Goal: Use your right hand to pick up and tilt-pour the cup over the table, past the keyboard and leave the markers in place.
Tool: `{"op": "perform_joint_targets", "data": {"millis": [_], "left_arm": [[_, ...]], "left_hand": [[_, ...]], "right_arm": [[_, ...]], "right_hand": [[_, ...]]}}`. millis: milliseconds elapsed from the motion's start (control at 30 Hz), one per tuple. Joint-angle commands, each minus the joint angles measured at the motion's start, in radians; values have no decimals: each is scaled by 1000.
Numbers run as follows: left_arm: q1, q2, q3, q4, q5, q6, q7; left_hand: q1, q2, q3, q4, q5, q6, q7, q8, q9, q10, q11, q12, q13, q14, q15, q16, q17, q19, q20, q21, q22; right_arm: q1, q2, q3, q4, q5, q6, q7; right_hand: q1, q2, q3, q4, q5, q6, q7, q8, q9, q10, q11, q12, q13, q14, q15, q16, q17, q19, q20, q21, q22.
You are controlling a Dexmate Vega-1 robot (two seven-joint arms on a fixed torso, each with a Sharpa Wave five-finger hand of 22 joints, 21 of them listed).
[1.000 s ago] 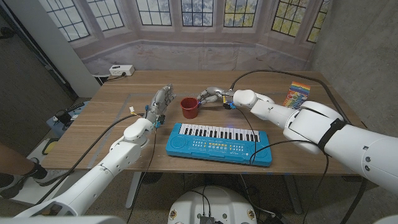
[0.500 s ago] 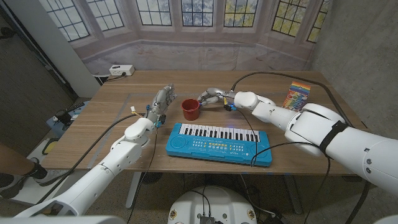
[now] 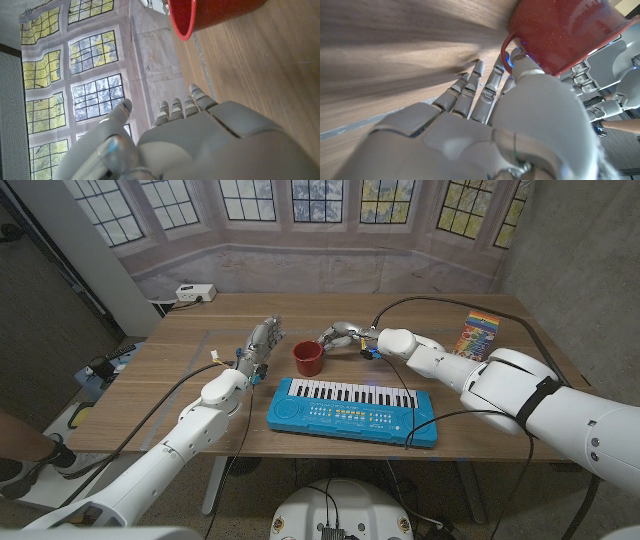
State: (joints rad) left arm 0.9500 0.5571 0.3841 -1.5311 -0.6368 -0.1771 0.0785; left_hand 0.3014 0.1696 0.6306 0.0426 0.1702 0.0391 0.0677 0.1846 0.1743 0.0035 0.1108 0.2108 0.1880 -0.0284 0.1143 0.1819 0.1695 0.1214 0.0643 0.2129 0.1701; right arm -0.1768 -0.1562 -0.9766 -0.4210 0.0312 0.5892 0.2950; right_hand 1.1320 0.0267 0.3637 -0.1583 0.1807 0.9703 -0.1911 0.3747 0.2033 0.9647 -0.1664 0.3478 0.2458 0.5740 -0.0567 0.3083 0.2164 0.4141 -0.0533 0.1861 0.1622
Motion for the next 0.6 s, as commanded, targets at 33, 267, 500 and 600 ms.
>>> {"op": "perform_joint_targets", "data": {"millis": [33, 267, 500, 600], "left_arm": [[-2, -3, 2, 8, -2, -6, -6], [-8, -8, 5, 19, -4, -11, -14], [-14, -13, 7, 29, -4, -16, -21], [-17, -15, 9, 33, -4, -18, -24]], "left_hand": [[-6, -2, 5, -2, 3, 6, 2, 1, 3, 3, 2, -1, 4, 5, 3, -3, 2, 11, -1, -4, 2], [-6, -2, 6, -3, 3, 6, 1, 0, 3, 5, 1, 0, 4, 5, 3, -3, 2, 12, -2, -5, 2], [-6, -2, 7, -4, 3, 6, 1, 0, 3, 6, 0, 0, 4, 5, 2, -3, 2, 12, -2, -6, 2], [-6, -2, 8, -4, 3, 6, 2, 0, 3, 7, 0, 0, 4, 5, 3, -3, 2, 13, -1, -6, 2]], "right_arm": [[-13, -11, 20, -26, 3, 11, -4], [-28, -29, 36, -67, 6, 7, -3], [-51, -61, 54, -144, 7, -17, -3], [-62, -74, 62, -173, 7, -29, -3]], "right_hand": [[9, 8, -5, -3, -3, 10, 0, 9, 4, 13, 3, 6, 2, 13, -171, 4, 4, 23, -91, 4, 2], [10, 7, -9, -3, -3, 14, 5, 10, 4, 14, 4, 5, 2, 15, -171, 3, 4, 25, -93, 4, 2], [10, 8, -10, -3, -3, 15, 6, 11, 5, 19, 5, 6, 1, 18, -171, 2, 3, 27, -94, 3, 2], [11, 9, -11, -3, -3, 15, 7, 11, 5, 19, 4, 6, 1, 19, -171, 1, 3, 28, -94, 3, 2]]}}
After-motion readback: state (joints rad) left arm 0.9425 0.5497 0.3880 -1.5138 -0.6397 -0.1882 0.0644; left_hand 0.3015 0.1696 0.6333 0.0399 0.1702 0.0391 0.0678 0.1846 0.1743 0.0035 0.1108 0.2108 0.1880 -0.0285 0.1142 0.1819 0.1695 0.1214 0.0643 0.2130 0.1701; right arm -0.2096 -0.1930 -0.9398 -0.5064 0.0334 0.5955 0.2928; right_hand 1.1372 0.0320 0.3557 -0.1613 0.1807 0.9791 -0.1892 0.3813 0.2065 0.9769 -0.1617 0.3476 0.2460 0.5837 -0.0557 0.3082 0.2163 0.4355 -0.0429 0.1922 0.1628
